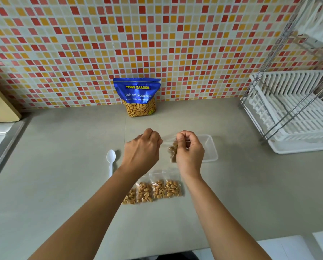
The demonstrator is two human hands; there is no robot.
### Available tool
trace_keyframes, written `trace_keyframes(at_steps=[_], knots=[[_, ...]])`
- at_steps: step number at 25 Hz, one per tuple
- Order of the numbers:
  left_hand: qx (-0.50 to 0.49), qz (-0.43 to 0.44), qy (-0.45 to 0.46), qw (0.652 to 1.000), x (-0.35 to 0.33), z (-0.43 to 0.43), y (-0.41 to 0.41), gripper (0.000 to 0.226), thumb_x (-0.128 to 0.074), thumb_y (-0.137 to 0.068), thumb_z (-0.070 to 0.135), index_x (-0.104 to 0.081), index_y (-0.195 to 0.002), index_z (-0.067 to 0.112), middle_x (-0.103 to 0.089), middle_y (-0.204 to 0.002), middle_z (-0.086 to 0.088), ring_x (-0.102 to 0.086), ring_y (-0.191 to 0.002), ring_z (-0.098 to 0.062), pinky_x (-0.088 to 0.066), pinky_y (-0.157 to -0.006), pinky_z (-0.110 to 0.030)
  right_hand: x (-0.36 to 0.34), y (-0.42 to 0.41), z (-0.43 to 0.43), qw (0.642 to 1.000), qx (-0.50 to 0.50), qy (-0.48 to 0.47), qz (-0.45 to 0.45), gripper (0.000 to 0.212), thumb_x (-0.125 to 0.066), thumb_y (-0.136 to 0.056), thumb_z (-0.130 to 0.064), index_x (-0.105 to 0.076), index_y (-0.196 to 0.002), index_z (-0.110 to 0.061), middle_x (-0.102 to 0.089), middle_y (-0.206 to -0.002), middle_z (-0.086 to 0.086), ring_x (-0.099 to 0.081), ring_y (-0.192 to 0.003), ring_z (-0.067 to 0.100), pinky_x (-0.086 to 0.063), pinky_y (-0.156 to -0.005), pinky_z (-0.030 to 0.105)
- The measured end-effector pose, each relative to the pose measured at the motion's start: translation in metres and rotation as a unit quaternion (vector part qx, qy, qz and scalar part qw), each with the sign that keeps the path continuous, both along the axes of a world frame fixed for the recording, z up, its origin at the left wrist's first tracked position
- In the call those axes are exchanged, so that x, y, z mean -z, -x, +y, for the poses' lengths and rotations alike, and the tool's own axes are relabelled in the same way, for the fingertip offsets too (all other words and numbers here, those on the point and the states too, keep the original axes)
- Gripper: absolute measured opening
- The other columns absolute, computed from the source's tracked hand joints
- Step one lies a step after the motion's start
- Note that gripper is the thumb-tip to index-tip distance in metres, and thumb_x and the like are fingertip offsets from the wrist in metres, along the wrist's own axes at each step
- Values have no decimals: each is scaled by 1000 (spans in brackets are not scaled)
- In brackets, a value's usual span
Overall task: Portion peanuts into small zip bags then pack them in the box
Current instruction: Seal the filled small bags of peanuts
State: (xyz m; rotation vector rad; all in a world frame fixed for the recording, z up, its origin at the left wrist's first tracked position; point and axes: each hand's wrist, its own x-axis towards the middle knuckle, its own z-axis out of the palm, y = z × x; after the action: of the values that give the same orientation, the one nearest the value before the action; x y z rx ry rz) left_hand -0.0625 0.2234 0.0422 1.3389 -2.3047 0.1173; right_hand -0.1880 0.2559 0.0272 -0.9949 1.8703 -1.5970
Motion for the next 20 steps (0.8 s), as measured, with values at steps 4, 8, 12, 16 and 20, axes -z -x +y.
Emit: trace_keyframes(at_steps=[4, 8, 12, 16, 20], knots=[[-7, 223, -234, 946, 15, 17, -1, 27, -48, -95, 32, -65, -99, 12, -67, -85, -1, -66, -70, -18, -53, -60, -32, 14, 8, 5, 990, 4, -35, -134, 9, -56, -92, -24, -62, -91, -17, -66, -89, -2, -61, -81, 8, -47, -71, 12], [-10, 329, -444, 833, 41, 51, 15, 24, -62, -88, 26, -60, -109, 16, -70, -82, 3, -68, -73, -10, -57, -71, -27, 41, 24, 19, 967, 30, -76, -243, 9, -58, -91, -22, -61, -82, -21, -69, -87, -3, -66, -83, 13, -53, -85, 35], [-59, 291, -493, 818, 77, 70, 37, 18, -62, -86, 15, -60, -104, 15, -69, -76, -2, -61, -63, -11, -49, -63, -21, 83, 42, 44, 966, 62, -188, -167, 8, -61, -87, -29, -61, -82, -23, -70, -93, 3, -66, -90, 20, -52, -88, 38], [-121, 233, -463, 847, 98, 71, 59, 13, -59, -86, 12, -61, -99, 10, -70, -87, -9, -62, -73, -18, -48, -63, -22, 100, 55, 49, 963, 63, -261, -29, 21, -59, -90, -27, -67, -98, -9, -70, -99, 9, -62, -92, 23, -40, -78, 23], [-134, 139, -425, 884, 108, 70, 76, 16, -49, -91, 12, -59, -101, 6, -69, -91, -15, -65, -84, -30, -52, -72, -35, 115, 59, 42, 954, 22, -297, 20, 26, -60, -90, -25, -68, -102, -4, -71, -102, 13, -64, -97, 28, -40, -77, 24]])
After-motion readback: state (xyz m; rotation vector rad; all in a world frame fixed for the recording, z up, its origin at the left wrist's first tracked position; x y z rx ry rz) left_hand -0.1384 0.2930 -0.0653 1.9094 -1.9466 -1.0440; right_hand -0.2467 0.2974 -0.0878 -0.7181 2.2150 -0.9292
